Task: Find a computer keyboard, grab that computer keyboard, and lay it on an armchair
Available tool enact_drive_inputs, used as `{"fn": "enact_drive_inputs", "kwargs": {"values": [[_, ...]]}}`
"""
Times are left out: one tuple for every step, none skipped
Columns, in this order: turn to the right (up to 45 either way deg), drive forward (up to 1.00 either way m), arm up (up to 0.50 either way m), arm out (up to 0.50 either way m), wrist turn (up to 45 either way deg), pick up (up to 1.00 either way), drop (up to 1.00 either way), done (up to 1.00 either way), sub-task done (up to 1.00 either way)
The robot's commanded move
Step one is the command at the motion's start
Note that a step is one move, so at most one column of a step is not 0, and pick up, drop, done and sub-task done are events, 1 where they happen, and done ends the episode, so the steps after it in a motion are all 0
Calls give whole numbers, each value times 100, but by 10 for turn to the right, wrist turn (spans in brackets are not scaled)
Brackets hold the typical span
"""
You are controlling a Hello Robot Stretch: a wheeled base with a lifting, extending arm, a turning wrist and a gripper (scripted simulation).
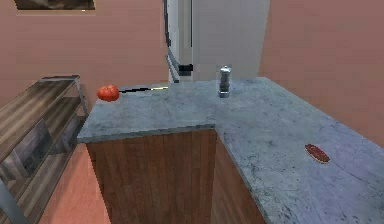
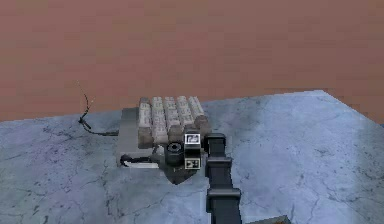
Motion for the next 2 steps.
{"fn": "enact_drive_inputs", "kwargs": {"values": [[0,0,0,0,0,100,0,0,0],[0,0,10,0,0,0,0,0,0]]}}
